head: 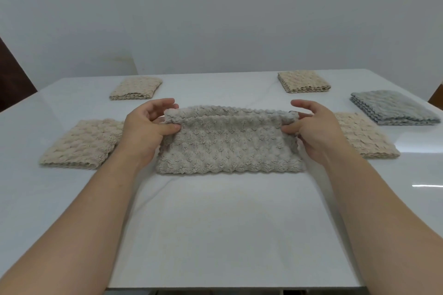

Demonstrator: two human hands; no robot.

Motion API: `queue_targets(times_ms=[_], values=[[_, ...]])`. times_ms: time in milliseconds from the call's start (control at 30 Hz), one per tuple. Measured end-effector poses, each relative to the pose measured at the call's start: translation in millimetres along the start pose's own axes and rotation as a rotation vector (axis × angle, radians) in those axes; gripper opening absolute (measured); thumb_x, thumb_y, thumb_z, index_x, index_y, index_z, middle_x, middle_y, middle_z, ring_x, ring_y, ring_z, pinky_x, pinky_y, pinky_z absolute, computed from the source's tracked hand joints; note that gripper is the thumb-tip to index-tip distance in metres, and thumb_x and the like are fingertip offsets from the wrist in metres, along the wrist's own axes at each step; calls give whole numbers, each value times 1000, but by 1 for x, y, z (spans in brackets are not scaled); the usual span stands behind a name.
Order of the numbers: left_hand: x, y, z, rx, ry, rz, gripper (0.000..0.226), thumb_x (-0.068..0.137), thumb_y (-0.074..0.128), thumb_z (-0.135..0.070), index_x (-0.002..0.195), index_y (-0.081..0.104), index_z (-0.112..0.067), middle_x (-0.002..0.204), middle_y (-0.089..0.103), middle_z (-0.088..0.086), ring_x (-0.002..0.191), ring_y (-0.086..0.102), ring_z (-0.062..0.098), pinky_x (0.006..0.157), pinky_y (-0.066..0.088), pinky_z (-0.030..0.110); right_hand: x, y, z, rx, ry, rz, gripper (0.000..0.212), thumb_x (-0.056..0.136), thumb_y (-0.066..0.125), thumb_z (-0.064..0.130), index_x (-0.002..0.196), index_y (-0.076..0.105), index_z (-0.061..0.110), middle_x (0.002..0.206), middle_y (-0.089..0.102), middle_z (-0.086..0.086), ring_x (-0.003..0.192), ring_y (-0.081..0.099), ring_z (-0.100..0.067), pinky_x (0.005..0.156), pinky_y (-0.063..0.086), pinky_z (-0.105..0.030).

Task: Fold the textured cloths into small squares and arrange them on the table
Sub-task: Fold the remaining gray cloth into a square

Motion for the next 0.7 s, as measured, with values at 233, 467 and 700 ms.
queue_targets(times_ms=[233, 467, 700], values=[[-1, -3, -3, 173, 52, -75, 56, 71, 87, 4, 113, 70, -29, 104, 62, -8, 102, 62, 6, 91, 49, 14, -12, 20, 5, 125, 24, 144, 56, 72, 78, -14, 119, 67, 15, 97, 71, -19, 83, 72, -27, 79, 57, -35], [-1, -8, -8, 273, 102, -136, 54, 72, 89, -4, 117, 70, -26, 102, 60, -7, 86, 60, 3, 80, 46, 9, -4, 11, 5, 29, -56, 51, 50, 72, 84, -7, 112, 70, 20, 113, 63, -20, 91, 71, -30, 81, 57, -33], [-4, -8, -12, 285, 132, -149, 52, 75, 88, -10, 121, 69, -23, 99, 56, -5, 77, 54, -6, 73, 45, 3, -1, 0, 10, -127, -169, -71, 40, 85, 79, 5, 112, 66, 30, 105, 61, -8, 82, 65, -20, 76, 57, -34]])
Point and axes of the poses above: each hand's wrist, its own x-axis towards the middle knuckle, its own y-axis out of the palm, z = x × y, the point moved 10 cm from there along x, towards the middle knuckle
